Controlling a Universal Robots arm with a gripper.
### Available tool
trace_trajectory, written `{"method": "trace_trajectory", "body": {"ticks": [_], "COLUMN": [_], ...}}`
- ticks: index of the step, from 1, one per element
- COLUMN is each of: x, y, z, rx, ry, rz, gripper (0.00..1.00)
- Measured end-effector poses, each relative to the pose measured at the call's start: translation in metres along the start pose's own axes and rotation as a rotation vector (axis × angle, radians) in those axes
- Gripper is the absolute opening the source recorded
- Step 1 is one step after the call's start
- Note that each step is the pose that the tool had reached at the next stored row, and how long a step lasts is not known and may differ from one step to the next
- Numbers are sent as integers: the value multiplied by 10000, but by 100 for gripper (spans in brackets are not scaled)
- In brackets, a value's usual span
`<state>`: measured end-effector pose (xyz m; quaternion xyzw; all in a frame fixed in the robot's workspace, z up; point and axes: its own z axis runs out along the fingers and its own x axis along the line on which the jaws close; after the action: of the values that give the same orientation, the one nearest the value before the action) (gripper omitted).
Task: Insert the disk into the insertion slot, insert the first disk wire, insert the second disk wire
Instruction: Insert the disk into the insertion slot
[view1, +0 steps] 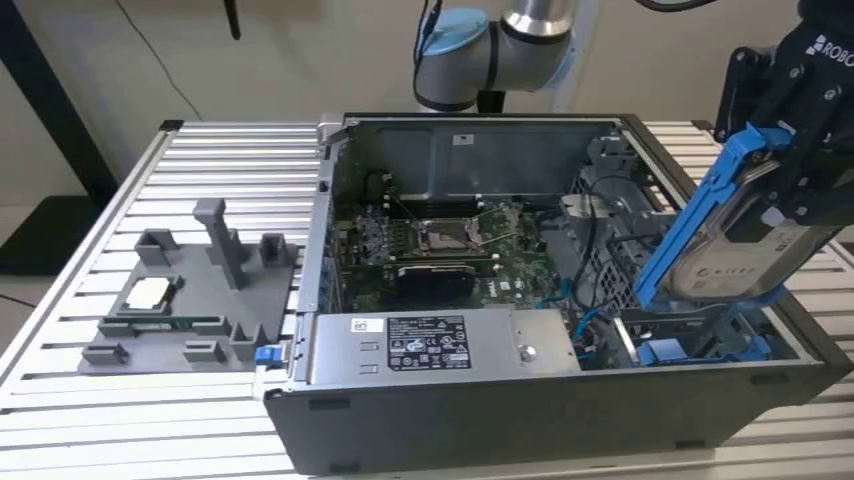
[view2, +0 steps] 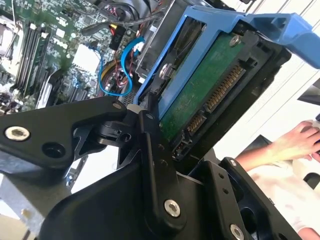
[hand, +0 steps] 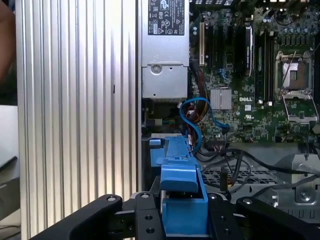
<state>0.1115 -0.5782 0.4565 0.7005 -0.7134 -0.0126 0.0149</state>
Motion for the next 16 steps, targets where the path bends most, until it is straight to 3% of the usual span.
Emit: {"method": "trace_trajectory", "body": {"ticks": [16], "x": [0], "y": [-3], "z": [65], "rx": [0], "ry": [0], "rz": [0], "gripper": [33]}}
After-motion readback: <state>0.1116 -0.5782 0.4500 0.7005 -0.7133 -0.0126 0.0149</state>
